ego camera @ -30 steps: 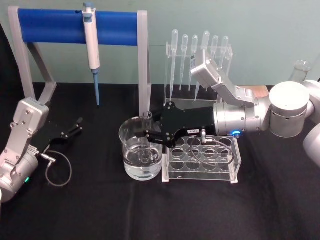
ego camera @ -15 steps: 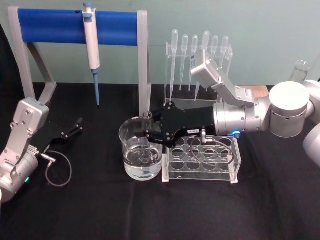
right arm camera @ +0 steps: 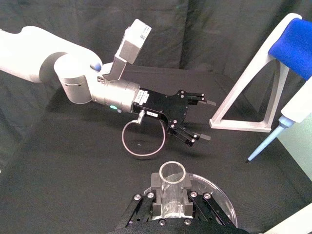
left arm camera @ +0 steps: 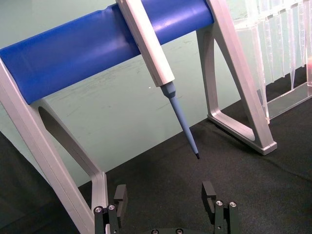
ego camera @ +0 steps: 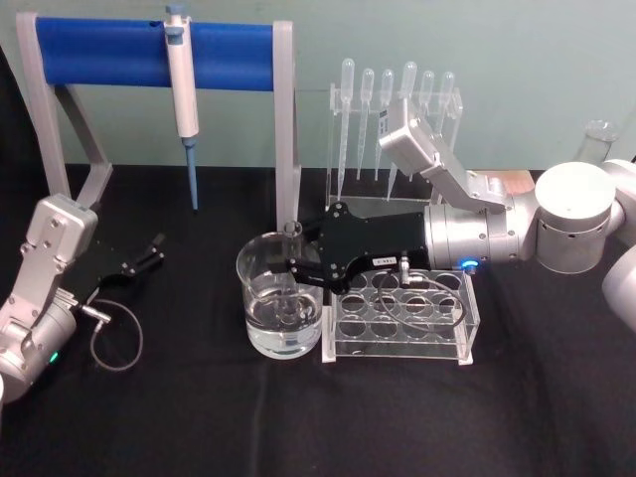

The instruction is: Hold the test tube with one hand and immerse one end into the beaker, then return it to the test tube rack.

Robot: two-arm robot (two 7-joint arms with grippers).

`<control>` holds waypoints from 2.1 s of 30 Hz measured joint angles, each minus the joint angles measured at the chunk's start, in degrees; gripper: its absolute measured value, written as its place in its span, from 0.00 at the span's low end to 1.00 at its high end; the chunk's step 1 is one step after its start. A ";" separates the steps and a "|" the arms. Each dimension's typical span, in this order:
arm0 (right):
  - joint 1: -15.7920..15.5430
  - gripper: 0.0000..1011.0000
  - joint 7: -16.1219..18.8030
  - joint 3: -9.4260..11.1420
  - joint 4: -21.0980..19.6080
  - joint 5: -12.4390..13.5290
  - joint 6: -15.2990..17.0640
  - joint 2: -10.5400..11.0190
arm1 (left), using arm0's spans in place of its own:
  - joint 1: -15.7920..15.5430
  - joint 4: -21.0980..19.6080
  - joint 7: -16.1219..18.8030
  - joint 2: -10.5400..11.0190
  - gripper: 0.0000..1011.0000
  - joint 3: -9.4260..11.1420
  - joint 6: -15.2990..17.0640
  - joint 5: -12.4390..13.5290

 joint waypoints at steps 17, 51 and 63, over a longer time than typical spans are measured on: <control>0.00 0.23 0.00 0.00 0.00 0.00 0.00 0.00 | 0.00 0.00 0.00 0.00 0.99 0.00 0.00 0.00; 0.00 0.23 0.00 0.00 0.00 0.00 0.00 0.00 | 0.00 0.00 0.00 0.00 0.99 0.00 0.00 0.00; -0.11 0.23 -0.40 0.86 -1.80 -0.30 0.39 0.54 | 0.00 0.00 0.00 0.00 0.99 0.00 0.00 0.00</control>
